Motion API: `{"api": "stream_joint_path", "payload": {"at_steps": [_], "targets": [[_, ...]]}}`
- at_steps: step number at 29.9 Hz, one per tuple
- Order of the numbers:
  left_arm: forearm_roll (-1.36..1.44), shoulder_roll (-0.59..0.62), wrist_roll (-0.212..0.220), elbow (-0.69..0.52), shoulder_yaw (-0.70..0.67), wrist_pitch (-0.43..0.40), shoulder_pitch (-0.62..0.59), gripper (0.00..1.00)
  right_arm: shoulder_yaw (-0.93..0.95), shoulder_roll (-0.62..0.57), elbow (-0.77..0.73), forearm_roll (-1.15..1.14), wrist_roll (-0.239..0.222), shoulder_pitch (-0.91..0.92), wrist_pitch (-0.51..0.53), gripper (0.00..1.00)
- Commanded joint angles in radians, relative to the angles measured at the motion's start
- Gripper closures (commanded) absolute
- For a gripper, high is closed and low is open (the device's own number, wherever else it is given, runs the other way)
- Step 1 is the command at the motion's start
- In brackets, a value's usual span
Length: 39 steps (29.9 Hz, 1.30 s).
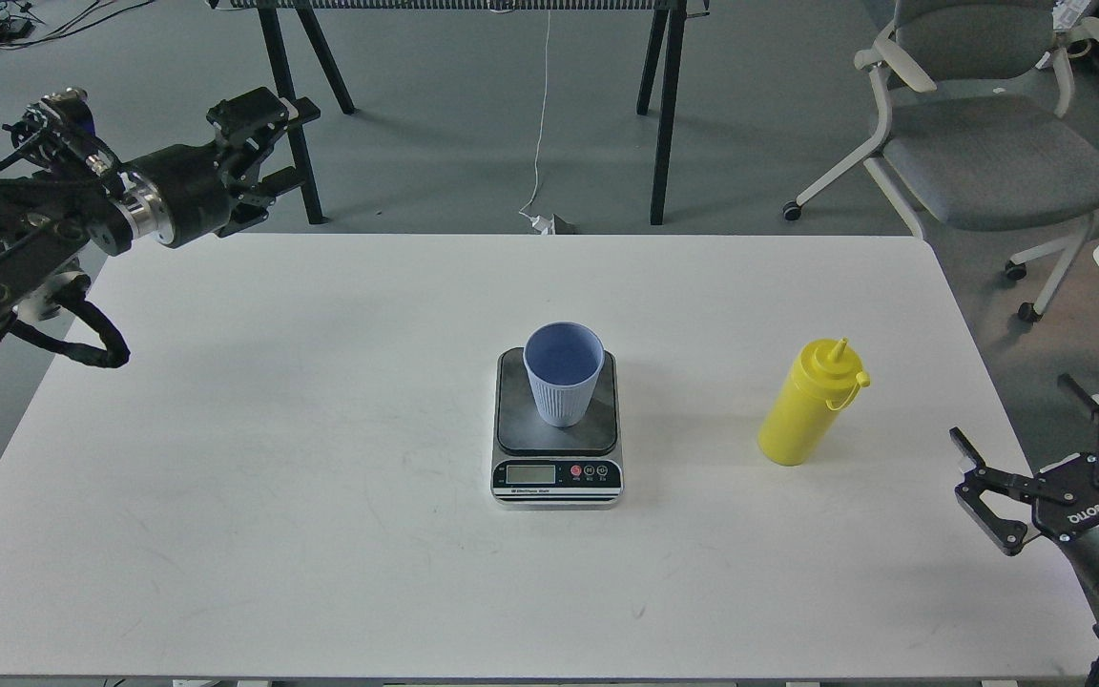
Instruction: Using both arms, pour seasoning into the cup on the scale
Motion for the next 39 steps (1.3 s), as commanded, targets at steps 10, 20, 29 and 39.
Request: {"api": "stream_joint_path", "payload": {"at_steps": [10,20,29,39], "targets": [[-0.005,-0.003,0.000,-0.002,-0.002,0.000,-0.044,0.01,-0.045,-0.148,-0.135,-0.004,-0.004,0.380,0.000,0.01],[-0.005,0.001,0.000,-0.002,0.003,0.000,-0.093,0.01,-0.479,-0.027,-0.553,-0.008,-0.005,0.948,0.000,0.01],[-0.008,0.008,0.000,0.003,0.000,0.000,-0.093,0.01,-0.490,0.191,-0.755,-0.080,-0.039,1.061,0.000,0.01],[-0.051,0.011,0.000,0.005,0.000,0.000,-0.070,0.01,-0.561,0.290,-0.765,-0.375,-0.033,1.156,0.000,0.01]]}}
